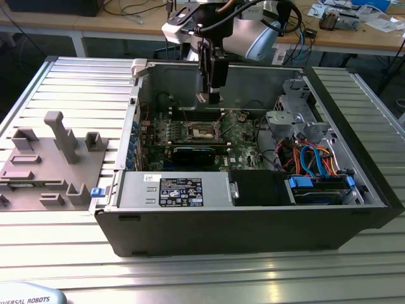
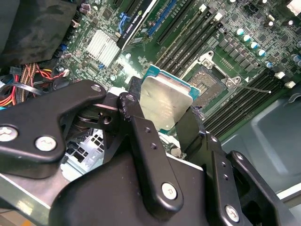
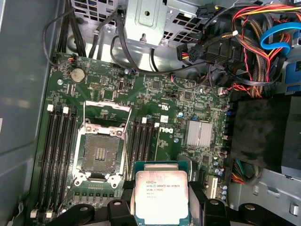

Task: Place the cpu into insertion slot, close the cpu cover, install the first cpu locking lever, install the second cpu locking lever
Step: 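Place the cpu into insertion slot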

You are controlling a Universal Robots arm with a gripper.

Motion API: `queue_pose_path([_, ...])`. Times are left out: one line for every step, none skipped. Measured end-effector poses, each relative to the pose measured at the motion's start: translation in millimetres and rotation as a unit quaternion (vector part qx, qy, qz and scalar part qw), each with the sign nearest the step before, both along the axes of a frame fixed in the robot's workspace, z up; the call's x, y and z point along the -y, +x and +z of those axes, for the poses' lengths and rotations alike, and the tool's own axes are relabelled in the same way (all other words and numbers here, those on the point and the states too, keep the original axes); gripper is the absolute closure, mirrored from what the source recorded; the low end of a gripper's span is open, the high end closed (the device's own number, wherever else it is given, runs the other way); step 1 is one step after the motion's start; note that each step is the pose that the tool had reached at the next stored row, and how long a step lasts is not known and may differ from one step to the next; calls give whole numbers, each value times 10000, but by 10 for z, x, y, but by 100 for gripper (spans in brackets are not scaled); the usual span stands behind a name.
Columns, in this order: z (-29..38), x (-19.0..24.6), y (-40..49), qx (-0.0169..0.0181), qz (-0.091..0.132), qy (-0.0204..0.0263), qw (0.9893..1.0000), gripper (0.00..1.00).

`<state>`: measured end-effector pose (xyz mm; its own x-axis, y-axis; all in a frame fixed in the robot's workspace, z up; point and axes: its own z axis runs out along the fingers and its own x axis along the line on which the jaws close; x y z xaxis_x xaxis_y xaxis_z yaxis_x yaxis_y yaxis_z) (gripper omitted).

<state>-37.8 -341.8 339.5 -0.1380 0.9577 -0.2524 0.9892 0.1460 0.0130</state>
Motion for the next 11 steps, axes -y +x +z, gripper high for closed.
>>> queue_pose_path([0, 0, 0, 0, 0, -6, 10000, 46])
queue_pose_path([0, 0, 1, 0, 0, -10, 10000, 46])
queue_pose_path([0, 0, 1, 0, 0, -13, 10000, 46])
queue_pose_path([0, 0, 1, 0, 0, -15, 10000, 46])
queue_pose_path([0, 0, 1, 0, 0, -18, 10000, 46])
queue_pose_path([0, 0, 1, 0, 0, -22, 10000, 46])
queue_pose_path([0, 0, 1, 0, 0, -24, 10000, 46])
queue_pose_path([0, 0, 1, 0, 0, -27, 10000, 46])
queue_pose_path([0, 0, 2, 0, 0, -30, 10000, 46])
queue_pose_path([0, 0, 2, 0, 0, -34, 10000, 46])
queue_pose_path([0, 0, 2, 0, 0, -38, 10000, 46])
